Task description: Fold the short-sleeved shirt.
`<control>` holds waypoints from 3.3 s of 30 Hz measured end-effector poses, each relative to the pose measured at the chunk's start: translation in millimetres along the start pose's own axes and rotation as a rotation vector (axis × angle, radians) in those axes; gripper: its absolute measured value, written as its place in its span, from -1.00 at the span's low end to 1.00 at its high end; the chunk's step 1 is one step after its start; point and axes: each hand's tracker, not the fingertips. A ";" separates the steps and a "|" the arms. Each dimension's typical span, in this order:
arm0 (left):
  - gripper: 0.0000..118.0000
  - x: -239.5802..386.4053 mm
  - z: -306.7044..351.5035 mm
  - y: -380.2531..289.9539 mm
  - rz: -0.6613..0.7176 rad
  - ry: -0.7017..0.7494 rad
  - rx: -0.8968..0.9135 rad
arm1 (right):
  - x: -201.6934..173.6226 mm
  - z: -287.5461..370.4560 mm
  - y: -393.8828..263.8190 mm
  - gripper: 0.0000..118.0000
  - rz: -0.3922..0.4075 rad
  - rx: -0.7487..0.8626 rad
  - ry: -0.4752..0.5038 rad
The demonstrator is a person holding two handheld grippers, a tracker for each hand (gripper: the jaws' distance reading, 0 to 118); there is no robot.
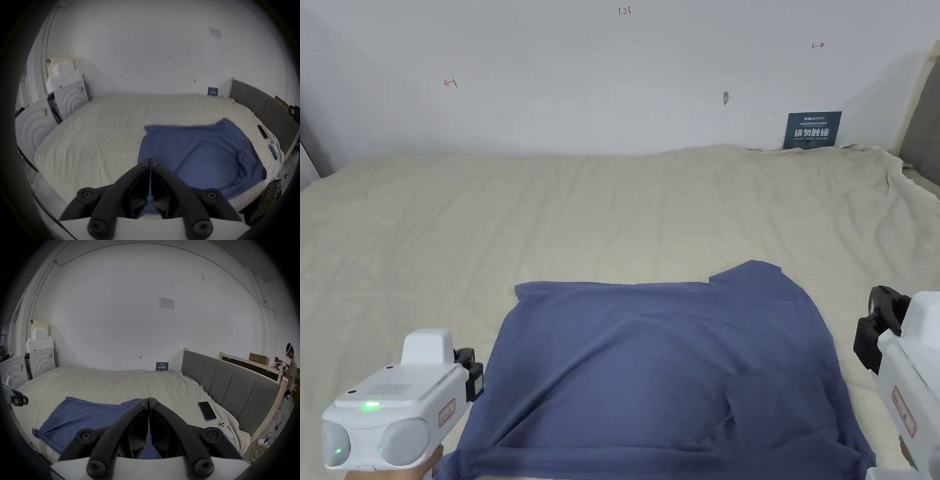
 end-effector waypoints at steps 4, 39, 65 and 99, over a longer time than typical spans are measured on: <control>0.26 -17.9 -24.1 -21.2 0.076 -0.014 -0.188 | 7.9 -7.3 -7.3 -1.00 0.005 -0.012 -0.005; -0.97 -37.2 -58.0 -86.1 0.002 -0.010 -0.337 | 54.1 -52.0 -156.9 0.29 -0.150 -0.609 0.001; -0.97 -55.3 -64.0 -62.5 0.176 -0.034 -0.250 | 51.5 -43.3 -149.5 -0.96 -0.144 -0.627 0.065; -0.97 -8.2 -253.1 11.8 -0.019 0.065 -0.364 | 33.1 -267.1 -149.2 -0.96 -0.109 -0.809 0.019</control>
